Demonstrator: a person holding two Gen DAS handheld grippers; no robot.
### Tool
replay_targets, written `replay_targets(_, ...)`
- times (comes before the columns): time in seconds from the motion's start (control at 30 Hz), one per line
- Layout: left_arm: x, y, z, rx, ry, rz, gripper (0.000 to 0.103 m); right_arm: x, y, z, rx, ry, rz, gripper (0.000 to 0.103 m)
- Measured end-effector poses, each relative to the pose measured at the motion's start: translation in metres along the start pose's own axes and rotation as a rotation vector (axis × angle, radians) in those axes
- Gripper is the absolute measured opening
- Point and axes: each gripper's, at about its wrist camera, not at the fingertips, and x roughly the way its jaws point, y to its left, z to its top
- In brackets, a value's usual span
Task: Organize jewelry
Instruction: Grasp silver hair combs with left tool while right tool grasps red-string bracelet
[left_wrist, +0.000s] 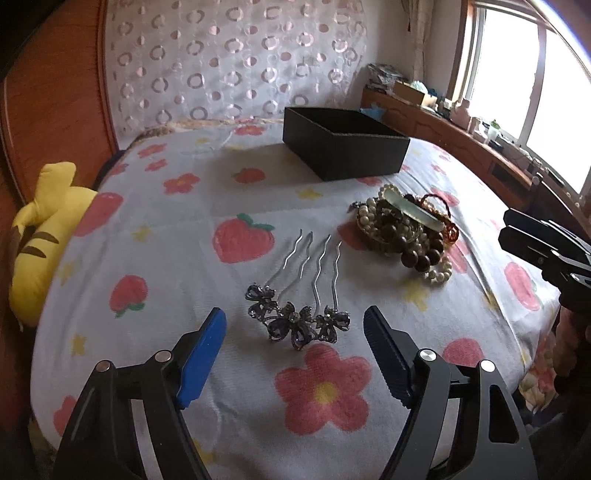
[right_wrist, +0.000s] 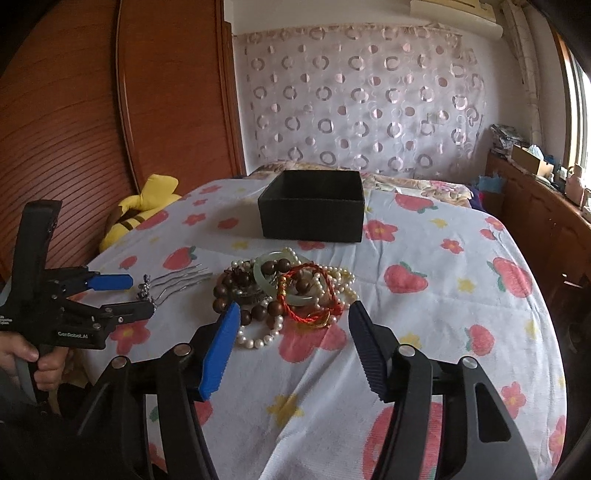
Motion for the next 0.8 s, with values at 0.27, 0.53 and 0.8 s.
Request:
replay_targets(0.27,0.006,0.003,0.002,-0.006,-0.004,-0.003,0.054,0.005,-0.004,-0.002,-0.008,0.025,-0.005,0.064)
replay_targets(0.53,-0.002,0.006,0.000,-0.028,-0.041,-0.013,0.054,0.022,-0.012,0.003,-0.040,0.083,0.034,0.036)
replay_targets(0.8,-0.012,0.004,-0.002,-0.039,-0.078,-0.007,0.054,0.042,0.007,0.012,-0.139,0.123,0.065,0.020)
